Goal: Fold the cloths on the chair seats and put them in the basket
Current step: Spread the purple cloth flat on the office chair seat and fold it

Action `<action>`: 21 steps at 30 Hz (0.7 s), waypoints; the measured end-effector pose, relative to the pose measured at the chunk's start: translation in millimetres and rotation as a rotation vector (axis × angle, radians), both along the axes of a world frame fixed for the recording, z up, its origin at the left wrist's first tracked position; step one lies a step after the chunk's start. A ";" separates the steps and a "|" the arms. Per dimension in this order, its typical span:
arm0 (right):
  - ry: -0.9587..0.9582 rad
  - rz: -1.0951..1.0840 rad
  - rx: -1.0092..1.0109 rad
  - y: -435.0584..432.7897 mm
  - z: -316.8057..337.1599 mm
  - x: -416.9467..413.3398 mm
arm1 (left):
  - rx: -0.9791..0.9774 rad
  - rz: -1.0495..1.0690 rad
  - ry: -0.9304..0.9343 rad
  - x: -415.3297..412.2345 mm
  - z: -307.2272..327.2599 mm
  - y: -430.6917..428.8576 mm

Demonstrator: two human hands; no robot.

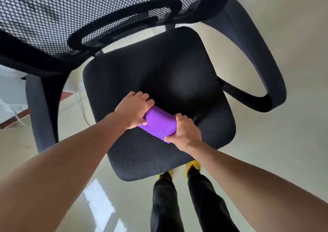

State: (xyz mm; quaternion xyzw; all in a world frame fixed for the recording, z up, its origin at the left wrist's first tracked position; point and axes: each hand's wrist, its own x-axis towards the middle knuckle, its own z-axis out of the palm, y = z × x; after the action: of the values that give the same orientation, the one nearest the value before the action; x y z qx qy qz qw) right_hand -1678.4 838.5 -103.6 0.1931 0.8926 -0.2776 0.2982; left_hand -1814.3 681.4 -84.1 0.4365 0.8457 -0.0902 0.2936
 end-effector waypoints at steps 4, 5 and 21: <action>0.022 -0.049 -0.167 12.8 12.4 9.8 | 0.053 0.107 -0.080 15.2 12.7 -8.6; 0.046 -0.078 -0.214 18.8 24.1 14.1 | 0.081 0.143 -0.100 20.0 22.6 -7.8; 0.186 -0.818 -0.459 184.0 266.1 184.8 | 0.418 0.477 -0.724 122.6 245.4 157.4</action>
State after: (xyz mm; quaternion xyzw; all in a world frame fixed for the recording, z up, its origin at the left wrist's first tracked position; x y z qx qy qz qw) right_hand -1493.6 1022.4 162.5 0.4321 0.6819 -0.5781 0.1182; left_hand -1691.7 838.9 161.3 0.2831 0.7657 0.3094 0.4877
